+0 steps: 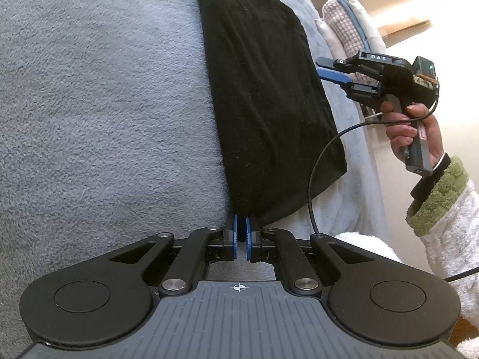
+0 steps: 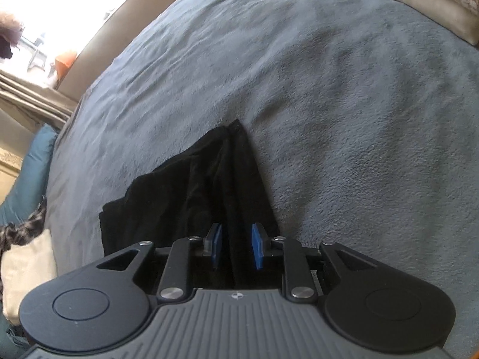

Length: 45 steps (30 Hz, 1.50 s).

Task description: Fold clothes

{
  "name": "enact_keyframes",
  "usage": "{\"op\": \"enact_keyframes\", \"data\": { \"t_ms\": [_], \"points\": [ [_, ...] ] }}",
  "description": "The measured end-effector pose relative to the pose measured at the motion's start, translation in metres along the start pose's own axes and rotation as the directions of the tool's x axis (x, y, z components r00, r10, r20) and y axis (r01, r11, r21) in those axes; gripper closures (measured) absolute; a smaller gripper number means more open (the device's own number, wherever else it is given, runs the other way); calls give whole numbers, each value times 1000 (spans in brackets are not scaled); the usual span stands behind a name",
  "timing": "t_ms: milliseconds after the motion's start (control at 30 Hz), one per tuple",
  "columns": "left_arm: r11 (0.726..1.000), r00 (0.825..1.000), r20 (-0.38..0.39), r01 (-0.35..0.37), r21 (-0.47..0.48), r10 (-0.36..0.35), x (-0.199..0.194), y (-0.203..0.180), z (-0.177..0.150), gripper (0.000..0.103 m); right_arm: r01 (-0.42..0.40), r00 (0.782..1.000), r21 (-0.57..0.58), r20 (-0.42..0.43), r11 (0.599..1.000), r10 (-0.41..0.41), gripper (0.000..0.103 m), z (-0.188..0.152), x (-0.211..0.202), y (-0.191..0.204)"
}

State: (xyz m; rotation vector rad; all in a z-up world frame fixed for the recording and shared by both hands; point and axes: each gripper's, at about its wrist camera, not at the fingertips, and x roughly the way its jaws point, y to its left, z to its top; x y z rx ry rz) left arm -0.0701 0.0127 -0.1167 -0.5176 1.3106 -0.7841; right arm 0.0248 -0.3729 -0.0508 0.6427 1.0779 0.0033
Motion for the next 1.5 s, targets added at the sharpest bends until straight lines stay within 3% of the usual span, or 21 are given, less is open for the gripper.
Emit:
{"op": "enact_keyframes", "data": {
  "t_ms": [100,167,200,233,500,900,1100,1200,1300,1500],
  "points": [
    [1000,1000,1,3,-3,-3,1,-2,5,98,22,1000,-13,-7,1000,-22,81,-1,7,1],
    [1000,1000,1,4,-5,-4,1,-2,6,97,27,1000,-17,5,999,-27,88,-3,8,0],
    [1000,1000,1,5,-5,-5,2,-3,7,98,27,1000,-27,17,999,-26,99,-4,7,1],
    [1000,1000,0,6,-4,-6,3,-3,8,98,27,999,-36,29,999,-26,101,-5,5,1],
    [1000,1000,-7,12,3,-12,11,-7,19,97,112,981,-130,172,985,-89,103,-16,-19,17],
    [1000,1000,-3,18,-11,-18,15,4,27,97,239,961,-163,179,957,-210,103,-24,10,8],
    [1000,1000,-10,20,-3,-20,19,5,33,97,111,979,-24,175,994,-105,96,-28,-26,-4],
    [1000,1000,-15,22,-1,-22,20,7,37,97,73,987,-30,146,997,-68,89,-39,-43,-8],
    [1000,1000,-16,21,-5,-21,20,7,40,97,66,992,-46,110,997,-61,82,-53,-49,-8],
    [1000,1000,-12,13,-11,-13,22,5,47,97,68,996,-74,65,995,-63,81,-74,-48,-8]
  ]
}}
